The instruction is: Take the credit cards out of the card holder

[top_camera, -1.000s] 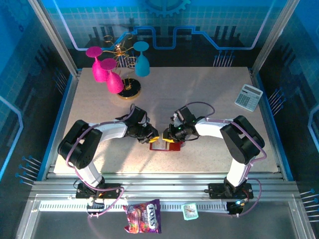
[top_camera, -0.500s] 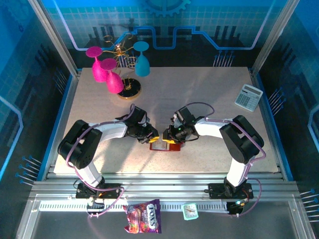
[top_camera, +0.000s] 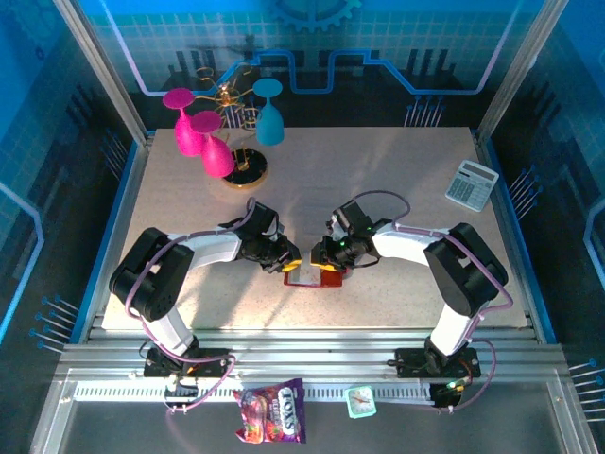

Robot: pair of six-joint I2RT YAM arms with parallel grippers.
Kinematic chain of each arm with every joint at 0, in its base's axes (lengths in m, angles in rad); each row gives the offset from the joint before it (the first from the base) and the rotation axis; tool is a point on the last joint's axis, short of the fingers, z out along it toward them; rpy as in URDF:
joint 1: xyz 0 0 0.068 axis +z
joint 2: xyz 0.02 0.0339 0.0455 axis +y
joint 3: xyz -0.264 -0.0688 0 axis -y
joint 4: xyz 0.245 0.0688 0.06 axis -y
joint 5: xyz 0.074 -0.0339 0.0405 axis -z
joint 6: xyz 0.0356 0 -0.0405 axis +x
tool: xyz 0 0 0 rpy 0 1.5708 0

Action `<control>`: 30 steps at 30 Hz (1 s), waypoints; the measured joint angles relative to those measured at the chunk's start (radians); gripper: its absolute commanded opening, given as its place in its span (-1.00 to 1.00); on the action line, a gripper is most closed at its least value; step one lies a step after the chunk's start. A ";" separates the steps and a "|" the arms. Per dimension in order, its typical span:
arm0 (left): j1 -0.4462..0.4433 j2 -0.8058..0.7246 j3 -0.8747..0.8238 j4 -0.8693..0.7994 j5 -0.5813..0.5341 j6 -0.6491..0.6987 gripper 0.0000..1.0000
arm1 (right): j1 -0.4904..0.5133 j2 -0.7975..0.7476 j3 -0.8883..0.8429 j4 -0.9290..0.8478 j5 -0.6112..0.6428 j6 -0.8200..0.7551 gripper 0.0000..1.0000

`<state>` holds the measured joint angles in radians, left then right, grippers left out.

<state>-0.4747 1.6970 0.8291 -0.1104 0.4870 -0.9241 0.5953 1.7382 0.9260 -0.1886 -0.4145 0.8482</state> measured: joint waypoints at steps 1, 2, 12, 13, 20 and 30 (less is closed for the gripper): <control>0.000 0.000 0.000 -0.002 0.000 0.000 -0.60 | 0.000 0.000 0.000 -0.003 0.003 0.000 -0.30; 0.000 0.000 0.000 -0.005 0.000 0.000 -0.60 | 0.000 -0.001 0.000 -0.005 0.006 0.000 -0.30; 0.001 -0.004 0.016 -0.062 0.001 0.019 -0.67 | -0.021 -0.029 -0.073 0.054 -0.009 0.017 -0.42; 0.001 -0.004 0.020 -0.066 0.001 0.022 -0.68 | -0.026 -0.029 -0.090 0.069 -0.016 0.024 -0.43; -0.005 -0.004 0.049 -0.102 0.005 0.046 -0.73 | -0.045 -0.029 -0.129 0.129 -0.053 0.047 -0.50; -0.011 0.000 0.063 -0.150 0.005 0.069 -0.78 | -0.067 -0.025 -0.163 0.206 -0.098 0.054 -0.54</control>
<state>-0.4858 1.6966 0.8925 -0.2604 0.4915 -0.8547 0.5285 1.7130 0.7631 0.0170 -0.5125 0.9020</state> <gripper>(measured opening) 0.114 0.232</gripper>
